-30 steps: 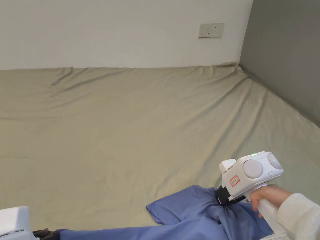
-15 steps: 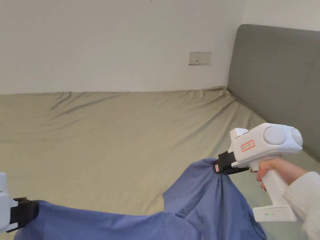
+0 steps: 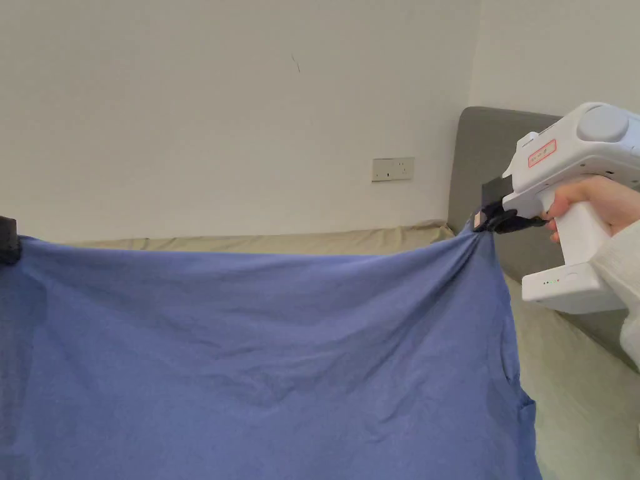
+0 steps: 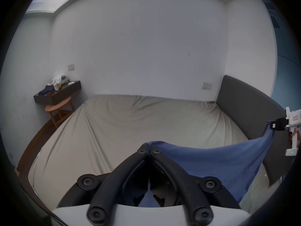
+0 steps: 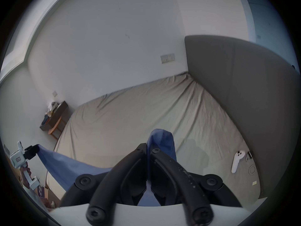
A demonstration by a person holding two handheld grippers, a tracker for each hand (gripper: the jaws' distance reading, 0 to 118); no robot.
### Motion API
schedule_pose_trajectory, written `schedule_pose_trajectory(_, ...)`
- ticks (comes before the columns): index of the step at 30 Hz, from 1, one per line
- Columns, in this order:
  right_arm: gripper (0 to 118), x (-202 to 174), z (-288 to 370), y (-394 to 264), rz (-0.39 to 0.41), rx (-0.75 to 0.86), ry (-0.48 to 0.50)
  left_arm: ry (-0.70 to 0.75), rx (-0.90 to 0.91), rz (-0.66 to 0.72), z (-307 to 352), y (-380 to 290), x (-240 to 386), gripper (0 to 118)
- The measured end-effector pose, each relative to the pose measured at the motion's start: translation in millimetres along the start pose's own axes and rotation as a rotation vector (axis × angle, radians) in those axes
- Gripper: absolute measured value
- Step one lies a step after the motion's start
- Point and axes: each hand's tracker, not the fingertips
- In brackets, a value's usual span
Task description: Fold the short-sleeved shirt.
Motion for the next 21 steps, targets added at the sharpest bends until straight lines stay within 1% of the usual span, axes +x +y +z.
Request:
schedule_pose_trajectory(2,5,-10,2,22,-0.036,0.040,0.014,0.010,0.051,0.018,2,23,-5,0)
schedule_pose_trajectory(6,5,-27,0,69,-0.077,0.073,0.039,0.061,0.100,-0.026,-2,63,-18,0)
schedule_pose_trajectory(8,5,-38,1,94,-0.108,0.105,0.052,0.066,0.122,-0.016,-3,85,-24,0)
schedule_pose_trajectory(9,5,-44,3,107,-0.112,0.127,0.068,0.077,0.170,0.029,-1,98,-28,0)
schedule_pose_trajectory(10,5,-49,4,119,-0.126,0.151,0.078,0.081,0.173,0.022,-9,114,-33,0)
schedule_pose_trajectory(11,5,-59,9,129,-0.121,0.163,0.080,0.097,0.185,0.000,-10,128,-33,0)
schedule_pose_trajectory(12,5,-70,15,135,-0.101,0.205,0.088,0.119,0.222,0.000,-9,139,-32,0)
schedule_pose_trajectory(13,5,-77,17,146,-0.084,0.232,0.093,0.129,0.226,-0.035,-9,152,-30,0)
schedule_pose_trajectory(14,5,-83,19,153,-0.056,0.233,0.064,0.136,0.251,-0.025,10,148,-10,0)
schedule_pose_trajectory(15,5,-89,21,159,-0.056,0.249,0.065,0.137,0.294,0.013,12,158,-9,0)
schedule_pose_trajectory(16,5,-99,30,158,-0.066,0.254,0.070,0.134,0.288,-0.010,12,169,-8,0)
schedule_pose_trajectory(17,5,-101,34,159,-0.066,0.270,0.072,0.151,0.338,0.005,13,175,-7,0)
schedule_pose_trajectory(19,5,-104,36,159,-0.075,0.312,0.090,0.186,0.360,-0.015,8,188,-9,0)
schedule_pose_trajectory(20,5,-109,37,152,-0.077,0.306,0.090,0.191,0.392,0.013,6,188,-9,0)
schedule_pose_trajectory(21,5,-112,35,149,-0.072,0.306,0.091,0.179,0.375,-0.004,2,189,-8,0)
